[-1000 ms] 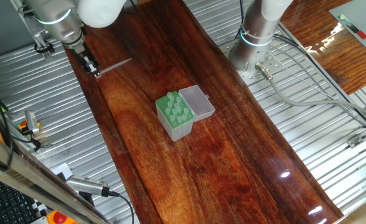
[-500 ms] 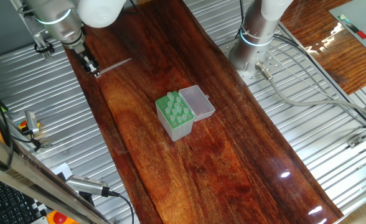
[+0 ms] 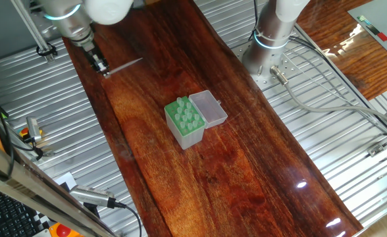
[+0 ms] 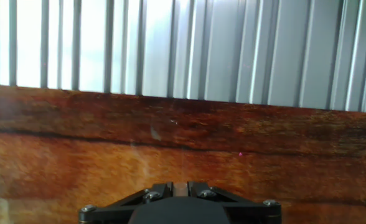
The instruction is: Insert a large pipette tip into the holder for large pipette tips
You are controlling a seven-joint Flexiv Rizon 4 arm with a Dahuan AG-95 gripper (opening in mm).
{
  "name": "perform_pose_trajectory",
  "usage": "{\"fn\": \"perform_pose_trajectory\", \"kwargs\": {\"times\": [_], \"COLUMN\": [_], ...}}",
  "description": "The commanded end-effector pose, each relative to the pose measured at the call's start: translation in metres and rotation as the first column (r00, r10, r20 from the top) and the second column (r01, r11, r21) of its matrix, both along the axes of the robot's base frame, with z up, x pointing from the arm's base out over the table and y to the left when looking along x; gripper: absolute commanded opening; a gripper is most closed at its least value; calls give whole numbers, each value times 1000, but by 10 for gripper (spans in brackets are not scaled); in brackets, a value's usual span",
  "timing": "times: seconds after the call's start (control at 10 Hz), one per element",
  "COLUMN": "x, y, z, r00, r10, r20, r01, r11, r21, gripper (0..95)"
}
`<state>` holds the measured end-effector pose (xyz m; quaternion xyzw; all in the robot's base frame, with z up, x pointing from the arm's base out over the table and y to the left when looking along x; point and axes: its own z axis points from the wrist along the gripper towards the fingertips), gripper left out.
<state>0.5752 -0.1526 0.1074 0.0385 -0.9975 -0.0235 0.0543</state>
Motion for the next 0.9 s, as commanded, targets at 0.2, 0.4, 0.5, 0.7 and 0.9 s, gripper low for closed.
{"fn": "perform_pose_trajectory", "kwargs": {"times": [0.2,0.4,0.5,0.7,0.9], "x": [-16,-16,-16,-16,-16], "y": [16,16,16,16,16], "z": [-1,-1,-1,-1,-1], "r00": [999,999,1000,1000,999], "r10": [-35,-37,-22,24,44], "r20": [-10,2,8,4,6], "r01": [34,37,22,-24,-44], "r11": [999,999,1000,1000,999], "r21": [-14,-12,-15,-9,-4], "gripper": [0,0,0,0,0]}}
